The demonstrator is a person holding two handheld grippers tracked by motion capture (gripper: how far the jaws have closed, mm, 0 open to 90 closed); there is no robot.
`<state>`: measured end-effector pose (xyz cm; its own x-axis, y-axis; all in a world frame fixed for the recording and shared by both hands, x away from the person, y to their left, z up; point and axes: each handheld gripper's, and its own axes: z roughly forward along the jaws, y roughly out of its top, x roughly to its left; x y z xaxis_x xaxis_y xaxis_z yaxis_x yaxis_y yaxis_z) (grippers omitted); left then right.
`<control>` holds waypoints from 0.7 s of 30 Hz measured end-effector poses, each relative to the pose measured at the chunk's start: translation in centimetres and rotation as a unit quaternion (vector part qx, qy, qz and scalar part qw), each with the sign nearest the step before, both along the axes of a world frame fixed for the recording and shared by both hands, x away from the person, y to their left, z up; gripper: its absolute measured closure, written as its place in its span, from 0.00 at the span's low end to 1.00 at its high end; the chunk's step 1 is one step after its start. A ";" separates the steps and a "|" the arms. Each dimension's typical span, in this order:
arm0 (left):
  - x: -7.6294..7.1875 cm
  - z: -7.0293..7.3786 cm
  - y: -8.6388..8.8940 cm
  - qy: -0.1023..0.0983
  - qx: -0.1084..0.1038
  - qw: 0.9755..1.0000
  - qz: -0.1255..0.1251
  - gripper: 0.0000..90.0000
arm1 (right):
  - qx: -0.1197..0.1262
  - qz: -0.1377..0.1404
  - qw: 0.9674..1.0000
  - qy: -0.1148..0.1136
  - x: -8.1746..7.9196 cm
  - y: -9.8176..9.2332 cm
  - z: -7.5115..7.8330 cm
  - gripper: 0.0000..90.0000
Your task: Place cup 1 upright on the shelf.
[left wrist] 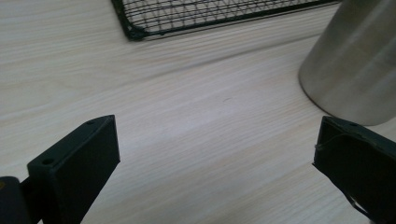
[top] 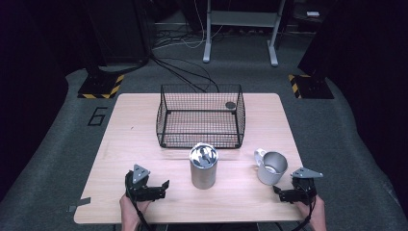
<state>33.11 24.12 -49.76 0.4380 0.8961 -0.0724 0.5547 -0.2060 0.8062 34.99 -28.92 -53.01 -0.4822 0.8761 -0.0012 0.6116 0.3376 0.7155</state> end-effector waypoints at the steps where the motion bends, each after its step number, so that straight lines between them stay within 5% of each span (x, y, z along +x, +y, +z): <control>1: 0.1 0.1 -0.2 0.001 0.002 1.000 -0.006 0.00 | 0.000 -0.001 1.000 0.000 0.0 0.0 0.0 0.00; 21: -0.4 3.8 -3.8 -0.040 -0.019 0.995 -0.085 0.00 | 0.001 -0.007 1.000 0.001 0.0 0.0 0.0 0.00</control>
